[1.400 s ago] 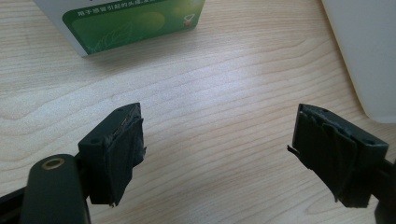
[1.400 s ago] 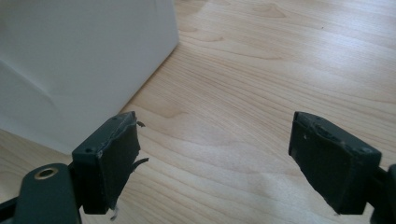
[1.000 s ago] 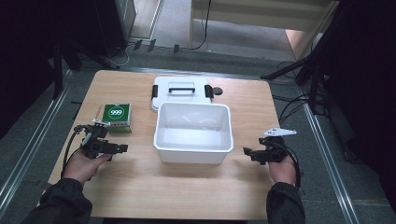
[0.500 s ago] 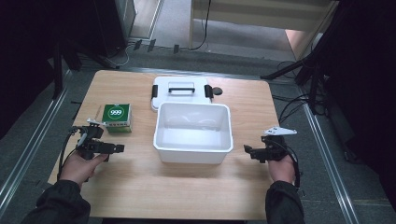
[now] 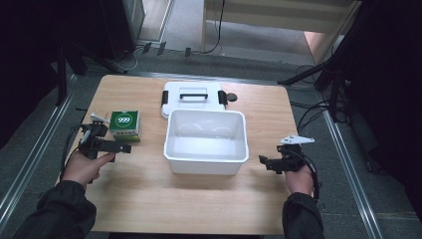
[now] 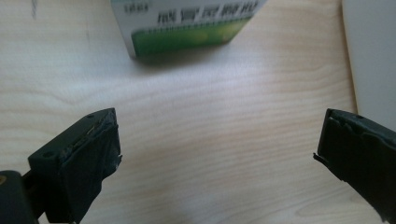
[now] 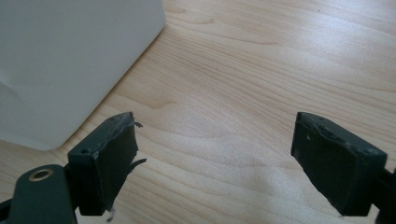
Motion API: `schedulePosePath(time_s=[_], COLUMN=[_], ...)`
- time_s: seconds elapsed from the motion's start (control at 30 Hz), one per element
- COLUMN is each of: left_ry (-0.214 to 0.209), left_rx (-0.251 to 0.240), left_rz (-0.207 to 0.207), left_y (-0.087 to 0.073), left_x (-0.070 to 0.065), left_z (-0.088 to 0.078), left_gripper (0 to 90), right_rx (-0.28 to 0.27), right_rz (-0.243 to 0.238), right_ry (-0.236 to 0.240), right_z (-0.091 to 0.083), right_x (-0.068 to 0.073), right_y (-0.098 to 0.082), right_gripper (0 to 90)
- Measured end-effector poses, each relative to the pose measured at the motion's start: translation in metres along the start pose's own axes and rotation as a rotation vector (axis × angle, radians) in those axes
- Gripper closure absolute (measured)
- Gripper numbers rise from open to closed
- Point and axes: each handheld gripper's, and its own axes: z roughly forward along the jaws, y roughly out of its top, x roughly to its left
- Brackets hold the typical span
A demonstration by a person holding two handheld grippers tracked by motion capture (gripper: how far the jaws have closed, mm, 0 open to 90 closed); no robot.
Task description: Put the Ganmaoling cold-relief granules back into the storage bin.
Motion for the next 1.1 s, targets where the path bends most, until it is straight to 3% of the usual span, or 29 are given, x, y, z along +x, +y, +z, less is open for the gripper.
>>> schedulePosePath(time_s=[0.23, 0.67, 0.77, 1.03, 1.07, 1.1], left_ry=[0.027, 0.085, 0.079, 0.121, 0.125, 0.108], left_rx=[-0.028, 0.009, 0.001, 0.033, 0.037, 0.042], left_rz=[-0.005, -0.056, -0.07, -0.067, -0.082, -0.087], left_y=[0.023, 0.072, 0.081, 0.105, 0.109, 0.111], left_x=[-0.001, 0.01, 0.01, 0.008, 0.008, 0.008], left_z=[-0.006, 0.0, 0.002, 0.011, 0.015, 0.017], left_gripper=[0.1, 0.1, 0.1, 0.1, 0.1, 0.1], right_rx=[0.001, 0.012, 0.012, 0.014, 0.013, 0.013], right_rz=[0.002, 0.004, 0.003, 0.007, 0.008, 0.006], right_ry=[0.002, 0.011, 0.01, 0.009, 0.01, 0.009], right_z=[-0.001, -0.001, -0.001, -0.003, -0.003, -0.003], right_x=[0.0, 0.0, 0.0, 0.0, -0.001, -0.001], right_y=[-0.001, -0.004, -0.005, -0.007, -0.007, -0.007], right_gripper=[14.5, 14.4, 14.4, 14.5, 14.5, 14.5])
